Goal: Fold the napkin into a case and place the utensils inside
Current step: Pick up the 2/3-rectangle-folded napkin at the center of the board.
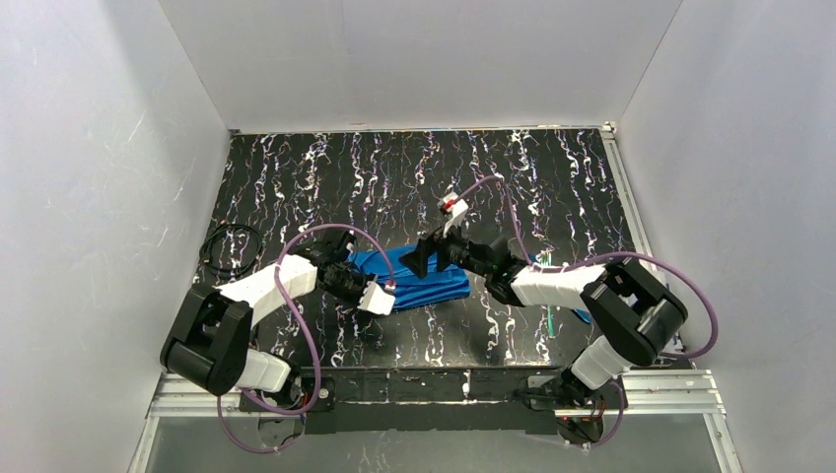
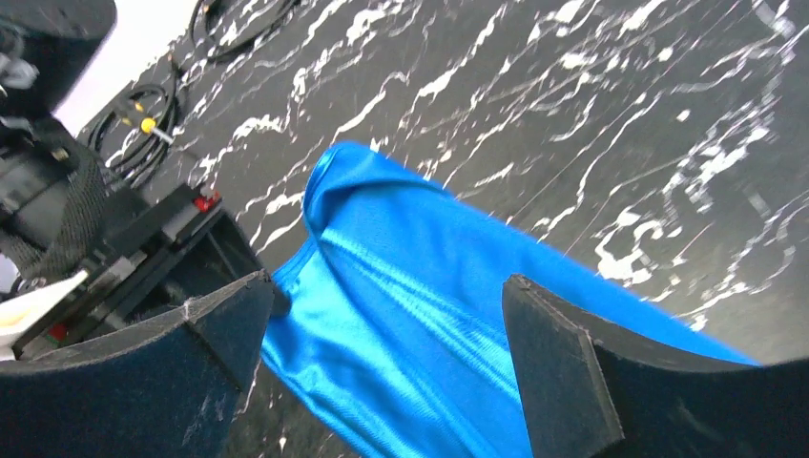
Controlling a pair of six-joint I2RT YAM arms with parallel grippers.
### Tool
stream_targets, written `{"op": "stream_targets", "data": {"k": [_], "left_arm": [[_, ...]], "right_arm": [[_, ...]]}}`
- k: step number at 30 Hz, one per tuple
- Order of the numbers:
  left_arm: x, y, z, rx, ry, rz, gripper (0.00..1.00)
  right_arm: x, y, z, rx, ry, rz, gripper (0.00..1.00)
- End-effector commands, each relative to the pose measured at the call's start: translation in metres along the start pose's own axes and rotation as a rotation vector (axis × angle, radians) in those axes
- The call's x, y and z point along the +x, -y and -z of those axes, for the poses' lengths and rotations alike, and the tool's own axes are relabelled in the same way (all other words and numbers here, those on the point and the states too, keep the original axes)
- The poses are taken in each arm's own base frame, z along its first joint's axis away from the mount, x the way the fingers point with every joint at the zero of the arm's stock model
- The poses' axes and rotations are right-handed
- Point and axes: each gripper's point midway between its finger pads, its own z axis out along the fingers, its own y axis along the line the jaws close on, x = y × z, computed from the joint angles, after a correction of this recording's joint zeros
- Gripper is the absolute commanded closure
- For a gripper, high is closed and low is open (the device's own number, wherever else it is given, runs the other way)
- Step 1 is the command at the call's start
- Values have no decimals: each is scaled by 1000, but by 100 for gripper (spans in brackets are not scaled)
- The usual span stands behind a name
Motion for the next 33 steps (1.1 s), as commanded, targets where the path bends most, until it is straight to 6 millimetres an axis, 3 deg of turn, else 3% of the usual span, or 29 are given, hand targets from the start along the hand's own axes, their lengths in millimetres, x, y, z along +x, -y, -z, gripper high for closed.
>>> {"op": "stream_targets", "data": {"k": [1, 5, 10, 16, 24, 33], "left_arm": [[-20, 2, 9, 13, 79, 82, 100], [-23, 5, 12, 18, 85, 111, 100], [-23, 7, 16, 26, 95, 163, 100], [-26, 10, 19, 46, 114, 212, 100], [-25, 11, 20, 48, 114, 221, 100], [-27, 14, 24, 62, 129, 244, 100]], "right_arm": [[-45, 2, 1, 6, 130, 153, 2], [-41, -12, 27, -81, 284, 326, 1], [-8, -25, 23, -67, 190, 574, 1], [12, -38, 22, -121, 145, 613, 2], [41, -81, 8, -186, 158, 711, 4], [63, -90, -5, -230, 168, 689, 7]]}}
